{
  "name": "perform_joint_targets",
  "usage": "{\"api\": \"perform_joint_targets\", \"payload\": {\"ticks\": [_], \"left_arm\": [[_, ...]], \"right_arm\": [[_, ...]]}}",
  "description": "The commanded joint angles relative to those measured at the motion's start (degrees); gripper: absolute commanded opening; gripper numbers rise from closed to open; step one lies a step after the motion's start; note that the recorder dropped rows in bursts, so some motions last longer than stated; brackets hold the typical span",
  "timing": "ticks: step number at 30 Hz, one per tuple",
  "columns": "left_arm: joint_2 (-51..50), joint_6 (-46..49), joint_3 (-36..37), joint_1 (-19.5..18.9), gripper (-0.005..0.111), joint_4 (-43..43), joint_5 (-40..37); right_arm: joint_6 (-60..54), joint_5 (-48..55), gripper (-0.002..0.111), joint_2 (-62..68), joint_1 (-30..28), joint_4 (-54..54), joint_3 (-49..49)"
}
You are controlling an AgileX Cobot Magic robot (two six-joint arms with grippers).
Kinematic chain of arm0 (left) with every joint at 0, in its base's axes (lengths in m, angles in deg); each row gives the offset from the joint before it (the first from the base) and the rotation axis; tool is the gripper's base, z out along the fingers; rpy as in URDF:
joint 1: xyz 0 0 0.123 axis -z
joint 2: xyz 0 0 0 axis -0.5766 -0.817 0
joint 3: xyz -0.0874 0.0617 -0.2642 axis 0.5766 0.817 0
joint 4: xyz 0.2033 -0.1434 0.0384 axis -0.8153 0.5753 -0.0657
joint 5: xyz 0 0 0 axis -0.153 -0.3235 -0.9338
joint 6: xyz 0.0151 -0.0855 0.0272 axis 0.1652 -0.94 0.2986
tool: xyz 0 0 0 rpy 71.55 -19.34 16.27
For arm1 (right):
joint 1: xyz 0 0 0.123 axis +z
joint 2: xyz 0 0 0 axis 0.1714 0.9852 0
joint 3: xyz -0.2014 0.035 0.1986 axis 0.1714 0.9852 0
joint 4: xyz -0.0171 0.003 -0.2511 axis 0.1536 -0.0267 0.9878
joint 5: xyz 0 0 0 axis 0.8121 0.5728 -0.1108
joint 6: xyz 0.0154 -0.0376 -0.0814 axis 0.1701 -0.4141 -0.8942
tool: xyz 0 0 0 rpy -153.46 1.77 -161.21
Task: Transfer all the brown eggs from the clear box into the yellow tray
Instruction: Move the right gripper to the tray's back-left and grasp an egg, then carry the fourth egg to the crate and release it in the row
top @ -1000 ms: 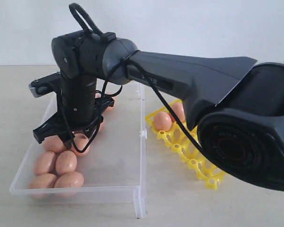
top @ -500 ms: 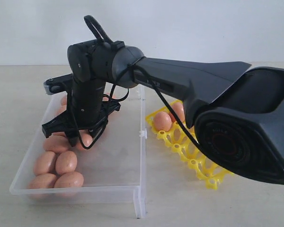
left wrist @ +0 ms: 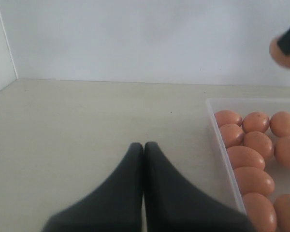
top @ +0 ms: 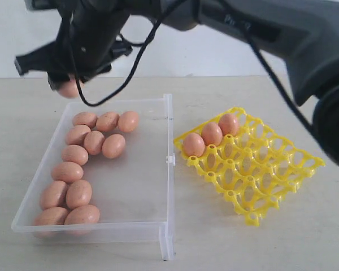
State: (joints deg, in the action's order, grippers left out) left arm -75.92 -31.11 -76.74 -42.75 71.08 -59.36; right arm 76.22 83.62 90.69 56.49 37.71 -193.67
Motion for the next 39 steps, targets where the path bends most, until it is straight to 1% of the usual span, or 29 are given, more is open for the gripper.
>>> {"api": "perform_joint_targets", "payload": {"ticks": [1,5,7,9,10,12,14,15,16,17,18,19,20,21,22,23,24,25,26,27,28,30,32,34,35,37,39], "left_arm": [[0.2,0.0,-0.2,0.2,-0.004,0.3,0.1],[0.2,0.0,-0.2,0.2,-0.004,0.3,0.1],[0.2,0.0,-0.2,0.2,-0.004,0.3,0.1],[0.2,0.0,-0.2,0.2,-0.004,0.3,0.1],[0.2,0.0,-0.2,0.2,-0.004,0.3,0.1],[0.2,0.0,-0.2,0.2,-0.004,0.3,0.1],[0.2,0.0,-0.2,0.2,-0.004,0.3,0.1],[0.2,0.0,-0.2,0.2,-0.004,0.3,0.1],[0.2,0.0,-0.2,0.2,-0.004,0.3,0.1],[0.2,0.0,-0.2,0.2,-0.004,0.3,0.1],[0.2,0.0,-0.2,0.2,-0.004,0.3,0.1],[0.2,0.0,-0.2,0.2,-0.004,0.3,0.1],[0.2,0.0,-0.2,0.2,-0.004,0.3,0.1],[0.2,0.0,-0.2,0.2,-0.004,0.3,0.1],[0.2,0.0,-0.2,0.2,-0.004,0.3,0.1],[0.2,0.0,-0.2,0.2,-0.004,0.3,0.1],[0.2,0.0,-0.2,0.2,-0.004,0.3,0.1],[0.2,0.0,-0.2,0.2,-0.004,0.3,0.1],[0.2,0.0,-0.2,0.2,-0.004,0.3,0.1],[0.2,0.0,-0.2,0.2,-0.004,0.3,0.1],[0.2,0.0,-0.2,0.2,-0.004,0.3,0.1],[0.2,0.0,-0.2,0.2,-0.004,0.3,0.1],[0.2,0.0,-0.2,0.2,-0.004,0.3,0.1],[0.2,0.0,-0.2,0.2,-0.004,0.3,0.1],[0.2,0.0,-0.2,0.2,-0.004,0.3,0.1],[0.2,0.0,-0.2,0.2,-0.004,0.3,0.1],[0.2,0.0,-0.2,0.2,-0.004,0.3,0.1]], "right_arm": [[-0.7,-10.3,0.000,-5.8,-0.1,1.7,-0.3],[-7.5,-22.4,0.000,-12.1,0.8,1.8,4.6],[-10.8,-26.6,0.000,-15.6,1.4,1.8,9.0],[-12.1,-30.3,0.000,-19.3,1.5,1.6,15.8],[-12.6,-35.3,0.000,-23.2,1.5,1.6,25.0],[-12.6,-43.8,0.000,-28.0,1.5,1.6,35.2],[-12.0,-54.9,0.000,-34.8,1.5,1.6,47.6],[-11.7,-65.9,0.000,-41.9,0.6,0.9,58.6],[-12.2,-72.1,0.000,-45.1,-0.6,-0.6,64.3],[-15.1,-82.9,0.000,-49.4,-5.1,-6.2,73.3],[-17.4,-88.1,0.000,-50.8,-8.2,-11.9,77.2],[-20.3,-95.8,0.000,-51.3,-14.7,-25.7,82.1],[-20.3,-97.2,0.000,-49.7,-22.1,-33.3,83.3],[-17.5,-92.8,0.000,-48.0,-28.3,-33.7,83.3],[-7.8,-83.3,0.000,-45.3,-36.5,-26.9,82.0],[7.2,-76.2,0.000,-42.3,-42.6,-14.4,80.4],[27.1,-73.4,0.000,-38.1,-46.9,13.7,78.0],[48.0,-79.2,0.000,-34.9,-50.5,43.8,76.3],[64.8,-97.3,0.000,-29.7,-55.4,70.0,72.8],[70.2,-114.1,0.000,-25.2,-57.8,79.9,69.0],[73.1,-121.4,0.000,-19.6,-59.1,85.6,64.8],[78.6,-121.4,0.000,-14.8,-59.6,90.0,60.6],[79.8,-121.4,0.000,-10.4,-59.5,91.3,58.5],[75.4,-121.4,0.000,-8.4,-59.5,90.9,58.5],[71.9,-118.5,0.000,-7.6,-59.3,90.9,58.5],[67.3,-116.8,0.000,-6.9,-59.0,90.9,58.5],[59.0,-115.7,0.000,-5.7,-58.0,90.4,58.2]]}}
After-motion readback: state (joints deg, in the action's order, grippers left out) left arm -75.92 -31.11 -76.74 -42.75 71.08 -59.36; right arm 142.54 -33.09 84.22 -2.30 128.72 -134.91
